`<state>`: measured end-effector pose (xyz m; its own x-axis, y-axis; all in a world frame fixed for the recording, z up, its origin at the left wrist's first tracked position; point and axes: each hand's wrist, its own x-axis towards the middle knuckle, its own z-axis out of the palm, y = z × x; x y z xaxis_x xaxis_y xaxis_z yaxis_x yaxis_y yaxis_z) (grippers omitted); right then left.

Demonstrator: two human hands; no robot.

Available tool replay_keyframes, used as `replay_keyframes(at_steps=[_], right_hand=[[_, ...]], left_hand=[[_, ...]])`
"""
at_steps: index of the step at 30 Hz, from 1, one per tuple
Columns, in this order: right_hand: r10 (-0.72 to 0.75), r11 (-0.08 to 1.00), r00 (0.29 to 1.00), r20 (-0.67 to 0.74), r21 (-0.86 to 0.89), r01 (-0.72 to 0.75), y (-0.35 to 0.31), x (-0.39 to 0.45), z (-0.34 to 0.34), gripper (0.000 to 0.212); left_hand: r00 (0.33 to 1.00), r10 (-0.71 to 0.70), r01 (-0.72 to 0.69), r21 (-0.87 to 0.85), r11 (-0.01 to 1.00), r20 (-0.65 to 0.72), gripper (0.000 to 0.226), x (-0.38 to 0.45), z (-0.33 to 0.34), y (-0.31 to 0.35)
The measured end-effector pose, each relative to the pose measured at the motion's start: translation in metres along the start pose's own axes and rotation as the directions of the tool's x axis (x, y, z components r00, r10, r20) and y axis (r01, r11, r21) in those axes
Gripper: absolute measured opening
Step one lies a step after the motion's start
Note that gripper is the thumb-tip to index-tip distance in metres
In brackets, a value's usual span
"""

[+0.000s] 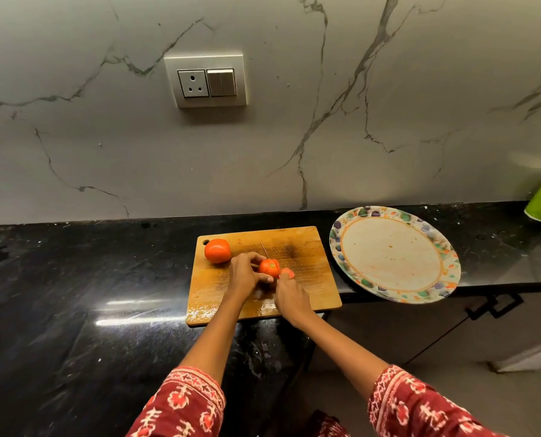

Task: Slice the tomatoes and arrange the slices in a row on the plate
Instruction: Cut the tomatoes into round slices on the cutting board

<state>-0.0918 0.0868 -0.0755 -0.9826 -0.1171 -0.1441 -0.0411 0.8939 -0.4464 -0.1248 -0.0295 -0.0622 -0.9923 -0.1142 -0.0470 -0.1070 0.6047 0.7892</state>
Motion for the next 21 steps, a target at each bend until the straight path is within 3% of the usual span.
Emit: replay_keyframes(at_steps=[5,14,21], right_hand=[[0.008,1.0,1.0,0.009,-0.02,-0.008,0.007,-0.007,0.002,0.039],[0.035,0.999,0.999,0.008,0.006,-0.035,-0.002,0.0,-0.004,0.03],[-0.006,0.992,0.997,0.075,-0.124,0.015,0.013,-0.019,-0.002,0.028]], left_hand=[[1.0,-0.002,0.002,0.007,1.0,0.01,0.04,-0.001,0.001,0.0],[1.0,-0.01,0.01,0.019,1.0,0.001,0.042,-0.001,-0.001,0.003],[1.0,-0.026,0.026,-0.004,1.0,-0.006,0.043,-0.002,-0.001,0.001]])
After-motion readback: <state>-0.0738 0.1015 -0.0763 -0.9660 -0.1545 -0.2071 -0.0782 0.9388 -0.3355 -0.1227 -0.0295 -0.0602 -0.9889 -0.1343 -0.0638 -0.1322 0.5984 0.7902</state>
